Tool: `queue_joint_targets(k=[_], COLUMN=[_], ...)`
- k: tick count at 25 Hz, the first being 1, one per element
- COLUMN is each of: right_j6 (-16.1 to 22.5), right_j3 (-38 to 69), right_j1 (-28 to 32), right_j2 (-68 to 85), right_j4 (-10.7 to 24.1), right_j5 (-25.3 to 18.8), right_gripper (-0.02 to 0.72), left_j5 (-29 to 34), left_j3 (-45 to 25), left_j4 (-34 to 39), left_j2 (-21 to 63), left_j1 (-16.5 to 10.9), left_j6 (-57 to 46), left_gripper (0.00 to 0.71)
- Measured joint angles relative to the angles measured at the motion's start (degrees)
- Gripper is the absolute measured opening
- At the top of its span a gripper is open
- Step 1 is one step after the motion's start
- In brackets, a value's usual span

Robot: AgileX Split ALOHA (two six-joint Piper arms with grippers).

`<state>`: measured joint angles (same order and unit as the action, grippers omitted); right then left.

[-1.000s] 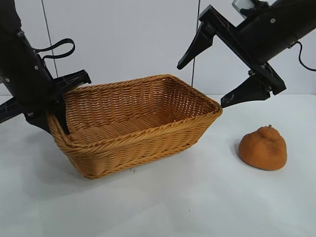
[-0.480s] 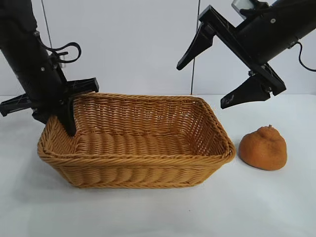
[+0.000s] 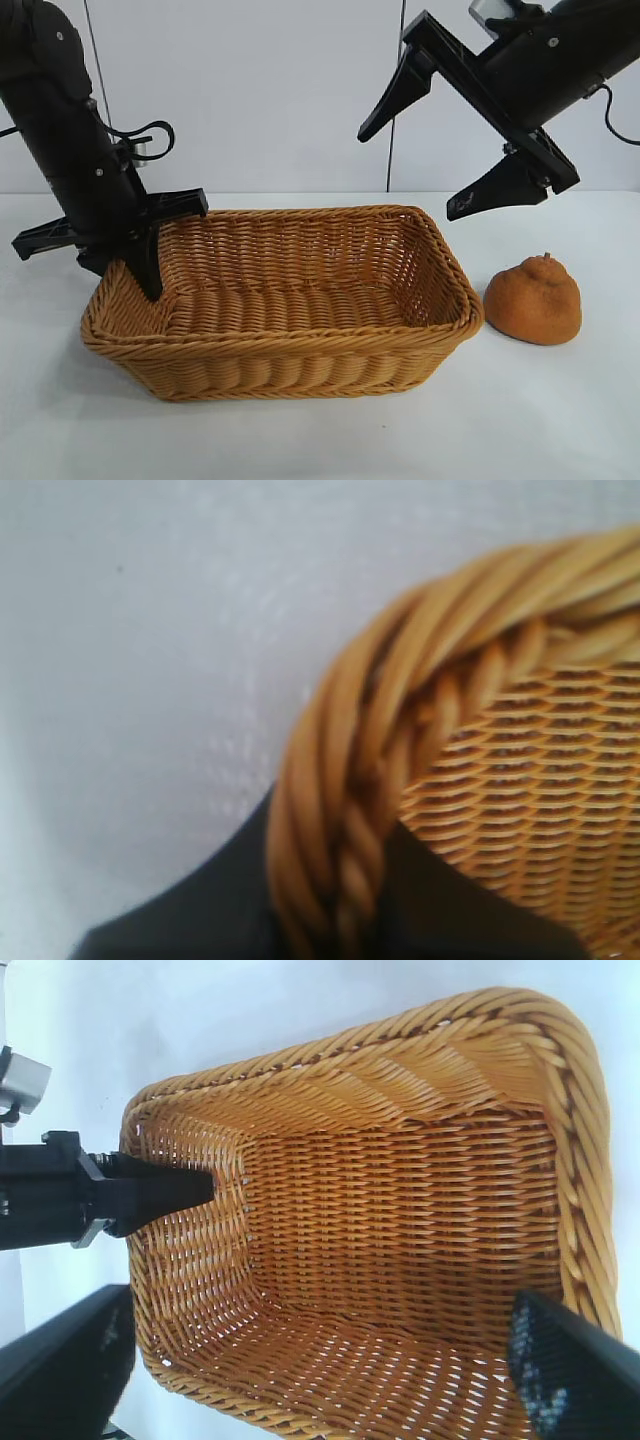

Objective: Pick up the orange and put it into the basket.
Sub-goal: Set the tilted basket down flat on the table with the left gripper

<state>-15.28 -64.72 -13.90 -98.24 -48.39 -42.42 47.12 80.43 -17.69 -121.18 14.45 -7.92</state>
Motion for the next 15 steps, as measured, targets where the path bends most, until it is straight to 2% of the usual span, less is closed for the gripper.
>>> queue_joint_targets(k=[2,4,11,15], right_j6=[0.00,0.00,0.00,0.16], right_j3=[0.00,0.00,0.00,0.00], right_j1=[0.00,0.00,0.00,0.00], right_j2=[0.00,0.00,0.00,0.00], right_j4=[0.00,0.00,0.00,0.00], right_j5=[-0.19,-0.37,-0.42,-0.52], right_gripper=[0.694,0.694,0.694,0.694], left_j5=[1.04,1.89,6.43,7.70], left_j3=[0.00,0.00,0.64,0.64], left_j4=[0.23,0.79,1.59,1.47], left_j2=[0.39,1.56,9.53,13.63], left_j1=[0.00,0.00,-0.05,-2.40], left_j6=[0.05,0.11,3.29,4.68], left_gripper=[0.575,0.599,0.613,0.614])
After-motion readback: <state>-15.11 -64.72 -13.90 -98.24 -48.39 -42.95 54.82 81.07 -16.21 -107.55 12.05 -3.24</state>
